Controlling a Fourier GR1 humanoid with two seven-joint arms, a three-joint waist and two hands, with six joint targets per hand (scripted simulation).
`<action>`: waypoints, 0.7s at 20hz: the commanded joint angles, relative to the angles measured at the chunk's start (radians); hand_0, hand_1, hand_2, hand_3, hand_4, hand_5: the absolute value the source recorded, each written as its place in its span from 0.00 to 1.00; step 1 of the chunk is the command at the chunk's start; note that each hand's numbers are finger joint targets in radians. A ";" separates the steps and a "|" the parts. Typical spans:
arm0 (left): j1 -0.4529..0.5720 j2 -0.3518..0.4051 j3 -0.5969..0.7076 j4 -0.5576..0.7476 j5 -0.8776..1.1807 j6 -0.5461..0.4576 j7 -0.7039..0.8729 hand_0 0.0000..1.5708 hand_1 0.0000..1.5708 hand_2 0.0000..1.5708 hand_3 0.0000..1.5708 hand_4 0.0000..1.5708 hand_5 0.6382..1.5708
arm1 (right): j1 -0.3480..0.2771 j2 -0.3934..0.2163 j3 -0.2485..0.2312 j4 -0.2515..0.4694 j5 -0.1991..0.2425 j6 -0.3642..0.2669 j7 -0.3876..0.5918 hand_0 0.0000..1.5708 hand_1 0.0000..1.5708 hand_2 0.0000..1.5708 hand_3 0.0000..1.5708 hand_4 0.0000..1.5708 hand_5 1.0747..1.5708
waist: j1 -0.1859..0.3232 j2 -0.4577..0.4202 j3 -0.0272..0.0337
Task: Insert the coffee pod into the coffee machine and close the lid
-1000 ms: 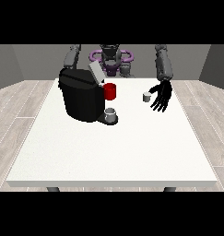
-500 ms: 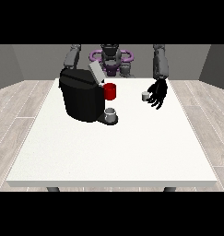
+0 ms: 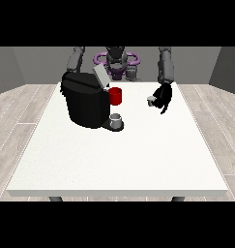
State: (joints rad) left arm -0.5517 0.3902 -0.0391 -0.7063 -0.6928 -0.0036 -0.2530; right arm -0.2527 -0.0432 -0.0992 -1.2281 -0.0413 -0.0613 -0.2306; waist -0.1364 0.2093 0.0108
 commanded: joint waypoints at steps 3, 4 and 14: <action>-0.007 -0.091 -0.009 -0.003 0.017 -0.014 -0.053 0.94 0.94 0.93 0.88 0.45 1.00 | 0.000 -0.029 -0.034 0.052 -0.008 -0.001 -0.011 0.00 0.00 0.00 0.00 0.27 1.00 | 0.019 -0.033 -0.0108; 0.015 -0.049 0.018 0.054 0.011 0.013 -0.106 0.87 0.87 0.91 0.87 0.43 1.00 | 0.068 -0.009 0.007 -0.002 -0.007 0.020 0.008 0.00 0.00 0.00 0.00 0.26 1.00 | -0.012 -0.049 -0.0112; -0.062 -0.112 0.025 -0.031 0.051 -0.162 0.011 0.92 0.92 0.88 0.83 0.37 1.00 | 0.059 -0.029 -0.047 0.136 -0.039 0.021 -0.011 0.00 0.00 0.00 0.00 0.18 1.00 | 0.055 -0.172 -0.0105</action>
State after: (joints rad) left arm -0.5876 0.3179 -0.0043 -0.6990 -0.6479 -0.1122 -0.3078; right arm -0.1976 -0.0659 -0.1320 -1.1316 -0.0713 -0.0375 -0.2551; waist -0.0989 0.0959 0.0004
